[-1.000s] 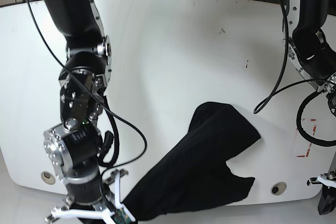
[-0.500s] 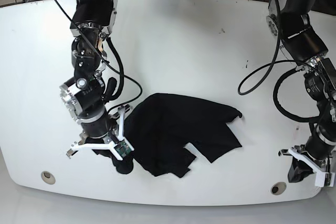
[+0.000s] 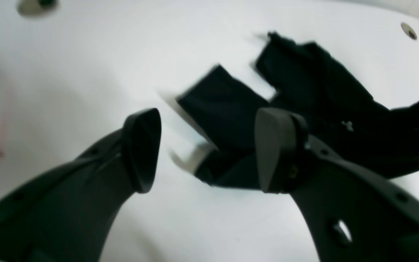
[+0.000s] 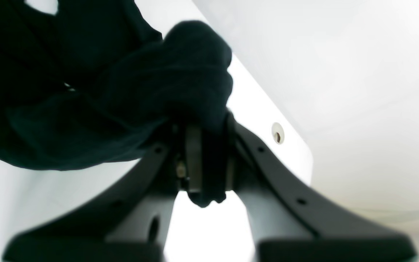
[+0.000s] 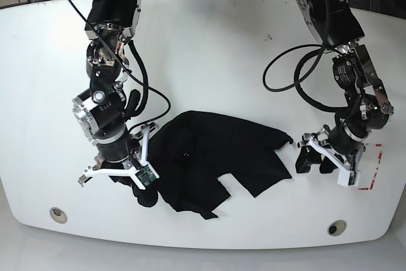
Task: Layout the t-shirt on the table in an organized manner, then fold the t-shirt properly
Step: 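Move the left gripper to the shirt's side edge and grasp it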
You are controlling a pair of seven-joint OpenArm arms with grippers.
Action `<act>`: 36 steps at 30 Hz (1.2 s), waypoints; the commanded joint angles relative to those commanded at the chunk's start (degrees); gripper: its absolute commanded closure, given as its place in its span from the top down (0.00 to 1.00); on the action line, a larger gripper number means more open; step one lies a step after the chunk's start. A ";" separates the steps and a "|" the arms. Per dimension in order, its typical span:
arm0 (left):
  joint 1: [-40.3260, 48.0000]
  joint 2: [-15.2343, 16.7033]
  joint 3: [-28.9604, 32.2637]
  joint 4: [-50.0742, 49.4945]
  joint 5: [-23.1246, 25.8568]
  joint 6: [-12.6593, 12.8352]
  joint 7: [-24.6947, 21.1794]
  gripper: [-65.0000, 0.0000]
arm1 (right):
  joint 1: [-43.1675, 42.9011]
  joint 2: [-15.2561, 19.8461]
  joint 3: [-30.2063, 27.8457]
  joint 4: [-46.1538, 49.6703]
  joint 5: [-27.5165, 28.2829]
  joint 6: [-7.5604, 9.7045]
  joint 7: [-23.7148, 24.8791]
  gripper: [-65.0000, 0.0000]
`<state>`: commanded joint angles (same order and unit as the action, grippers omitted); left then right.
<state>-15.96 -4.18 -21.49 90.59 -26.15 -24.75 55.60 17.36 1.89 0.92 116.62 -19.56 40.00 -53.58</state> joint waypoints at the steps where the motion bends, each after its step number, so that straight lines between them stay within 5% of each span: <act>1: 0.18 0.00 0.00 -0.44 0.00 0.00 0.00 0.59 | 0.00 0.00 0.00 0.00 0.00 0.00 0.00 0.01; 20: -0.26 -0.09 4.84 -16.09 5.45 -0.09 -10.29 0.59 | -1.23 -0.26 0.09 0.00 0.00 0.00 0.00 0.01; 36: -5.71 0.00 6.86 -29.01 5.63 -0.18 -10.73 0.59 | -1.23 -0.97 2.46 0.00 0.00 0.00 0.00 0.01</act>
<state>-21.67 -4.18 -14.64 61.58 -20.53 -24.92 44.88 16.13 0.92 3.38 116.62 -19.56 40.00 -53.58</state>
